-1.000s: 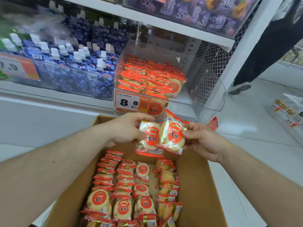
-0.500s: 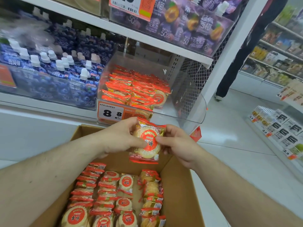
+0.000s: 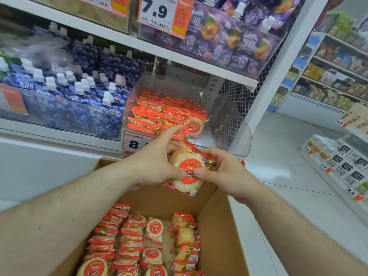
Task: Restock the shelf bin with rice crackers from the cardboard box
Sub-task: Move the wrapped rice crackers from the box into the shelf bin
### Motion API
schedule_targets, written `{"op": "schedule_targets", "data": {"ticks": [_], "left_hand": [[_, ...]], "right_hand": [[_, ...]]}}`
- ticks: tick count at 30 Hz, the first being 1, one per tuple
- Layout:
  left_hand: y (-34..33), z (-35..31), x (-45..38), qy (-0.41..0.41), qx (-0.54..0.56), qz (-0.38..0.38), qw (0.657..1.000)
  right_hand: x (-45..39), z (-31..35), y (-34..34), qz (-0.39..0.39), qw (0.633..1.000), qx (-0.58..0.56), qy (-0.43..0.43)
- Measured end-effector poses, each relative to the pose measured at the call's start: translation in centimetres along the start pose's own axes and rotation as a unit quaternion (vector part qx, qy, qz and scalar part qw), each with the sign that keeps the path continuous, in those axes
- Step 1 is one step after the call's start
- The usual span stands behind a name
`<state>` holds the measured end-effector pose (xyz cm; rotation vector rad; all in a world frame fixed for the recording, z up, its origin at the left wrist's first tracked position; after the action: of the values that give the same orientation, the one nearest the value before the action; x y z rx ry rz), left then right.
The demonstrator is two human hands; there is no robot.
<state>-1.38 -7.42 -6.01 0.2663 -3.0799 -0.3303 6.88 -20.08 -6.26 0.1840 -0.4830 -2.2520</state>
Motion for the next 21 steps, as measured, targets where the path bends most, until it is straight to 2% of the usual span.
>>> {"op": "schedule_targets", "data": {"ticks": [3,5,8,10,14,17,21], "left_hand": [[0.2,0.0,-0.4,-0.02,-0.018,-0.019,0.999],[1.1,-0.7,-0.5,-0.062,-0.088,-0.073,0.992],[2.8,-1.3,-0.3,-0.1,-0.273,-0.17,0.942],[3.3,-1.1,-0.2,-0.099,-0.366,-0.194,0.905],[3.1,0.4,-0.8,-0.057,-0.443,-0.17,0.879],[2.9,0.9,-1.1,-0.041,-0.461,-0.151,0.874],[2.9,0.8,-1.1,-0.051,-0.461,-0.16,0.872]], "right_hand": [[-0.1,0.2,0.8,-0.018,1.0,-0.001,-0.004],[-0.3,1.1,2.5,-0.069,0.998,-0.009,0.007],[-0.9,3.3,6.6,-0.179,0.983,0.004,0.032],[-2.1,3.8,9.0,-0.221,0.975,0.023,0.029],[-6.7,1.9,10.7,-0.2,0.973,0.112,-0.039],[-10.4,-0.5,10.5,-0.173,0.967,0.167,-0.084],[-14.2,-2.8,9.7,-0.153,0.953,0.241,-0.097]]}}
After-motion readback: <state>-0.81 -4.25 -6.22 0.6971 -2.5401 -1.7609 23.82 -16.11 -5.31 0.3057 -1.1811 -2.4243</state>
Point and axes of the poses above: each hand's wrist, its own x-axis away from the middle knuckle, its own y-axis out of the back of the hand, z = x × y, the point moved 8 cm from there along -x, towards the middle knuckle, and after that the axes turned 3 degrees about y, right-handed, at the moved point
